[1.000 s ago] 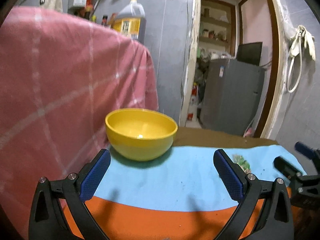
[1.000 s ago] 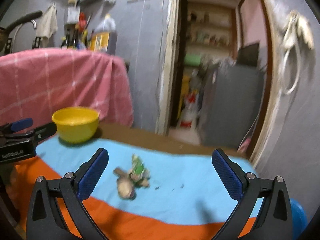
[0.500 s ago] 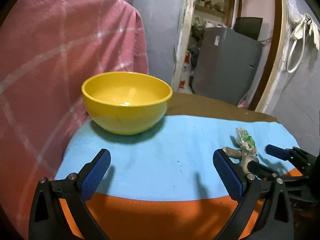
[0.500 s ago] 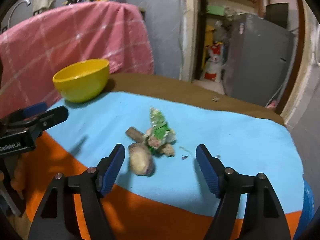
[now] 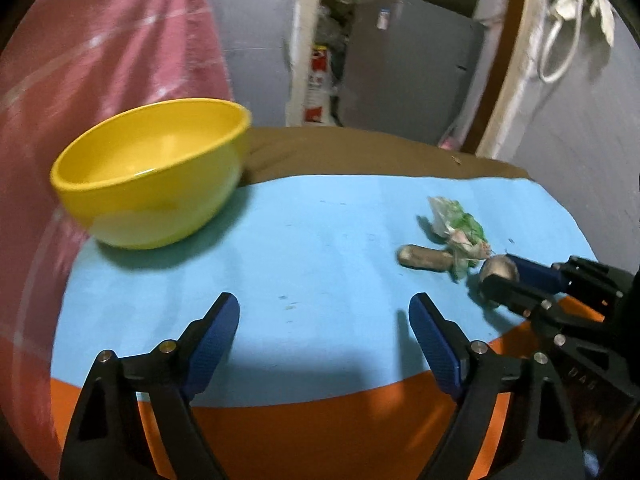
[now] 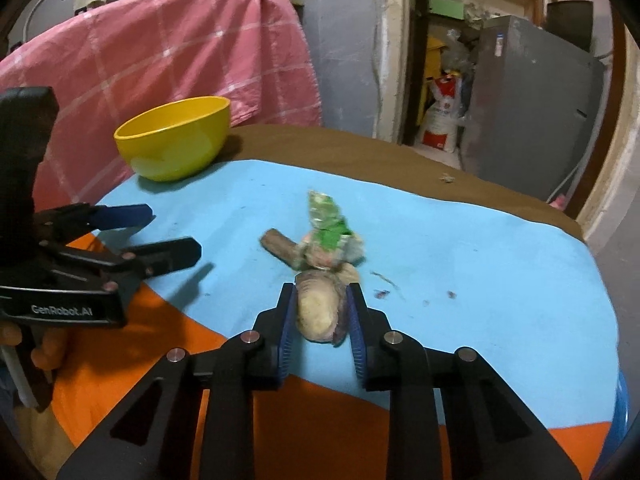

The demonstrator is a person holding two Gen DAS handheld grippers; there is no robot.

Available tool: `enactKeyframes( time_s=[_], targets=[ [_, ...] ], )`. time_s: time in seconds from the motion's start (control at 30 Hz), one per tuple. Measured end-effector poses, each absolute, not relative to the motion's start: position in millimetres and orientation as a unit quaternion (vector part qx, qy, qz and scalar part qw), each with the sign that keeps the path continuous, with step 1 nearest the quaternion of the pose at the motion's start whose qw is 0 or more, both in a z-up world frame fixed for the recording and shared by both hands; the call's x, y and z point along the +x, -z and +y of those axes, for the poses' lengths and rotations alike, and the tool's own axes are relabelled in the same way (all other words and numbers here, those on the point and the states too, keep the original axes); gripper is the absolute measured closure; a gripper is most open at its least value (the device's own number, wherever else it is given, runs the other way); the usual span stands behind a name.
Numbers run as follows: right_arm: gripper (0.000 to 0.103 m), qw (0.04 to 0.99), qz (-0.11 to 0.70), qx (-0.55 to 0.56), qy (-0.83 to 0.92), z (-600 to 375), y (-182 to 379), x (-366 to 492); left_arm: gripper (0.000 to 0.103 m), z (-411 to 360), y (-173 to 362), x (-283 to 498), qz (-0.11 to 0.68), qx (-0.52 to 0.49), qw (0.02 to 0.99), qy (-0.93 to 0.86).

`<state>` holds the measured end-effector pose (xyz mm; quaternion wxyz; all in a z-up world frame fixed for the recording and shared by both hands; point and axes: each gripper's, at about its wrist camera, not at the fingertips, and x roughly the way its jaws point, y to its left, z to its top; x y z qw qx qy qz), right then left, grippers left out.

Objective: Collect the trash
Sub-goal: 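Grasp the green-white crumpled paper with the left tool while the right grasps the onion skin, then carry both items over the blue basin and open both tools to drop them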

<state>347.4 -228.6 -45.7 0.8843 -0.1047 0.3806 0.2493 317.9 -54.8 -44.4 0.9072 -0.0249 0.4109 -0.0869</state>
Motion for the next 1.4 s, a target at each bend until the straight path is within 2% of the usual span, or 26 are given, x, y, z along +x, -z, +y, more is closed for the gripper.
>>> enactKeyframes(
  time_s=[0.57, 0.6, 0.8, 0.97, 1.17, 1.4],
  targets=[
    [0.081, 0.906, 0.372, -0.031, -0.200, -298, 35, 351, 0.023, -136, 44, 359, 0.402, 0.050, 0.902, 0.150],
    [0.081, 0.906, 0.373, -0.027, -0.198, -300, 35, 351, 0.025, -136, 44, 362, 0.402, 0.046, 0.902, 0.149],
    [0.081, 0.906, 0.374, -0.014, -0.200, -306, 37, 350, 0.054, -133, 43, 365, 0.407, 0.026, 0.901, 0.148],
    [0.081, 0.907, 0.371, -0.009, -0.200, -306, 37, 349, 0.084, -129, 40, 365, 0.403, 0.005, 0.902, 0.155],
    [0.081, 0.916, 0.352, 0.013, -0.191, -315, 35, 343, 0.087, -129, 34, 354, 0.389, -0.009, 0.909, 0.148],
    [0.081, 0.947, 0.267, 0.046, -0.171, -337, 13, 322, 0.087, -141, 5, 330, 0.321, -0.039, 0.933, 0.159]
  ],
)
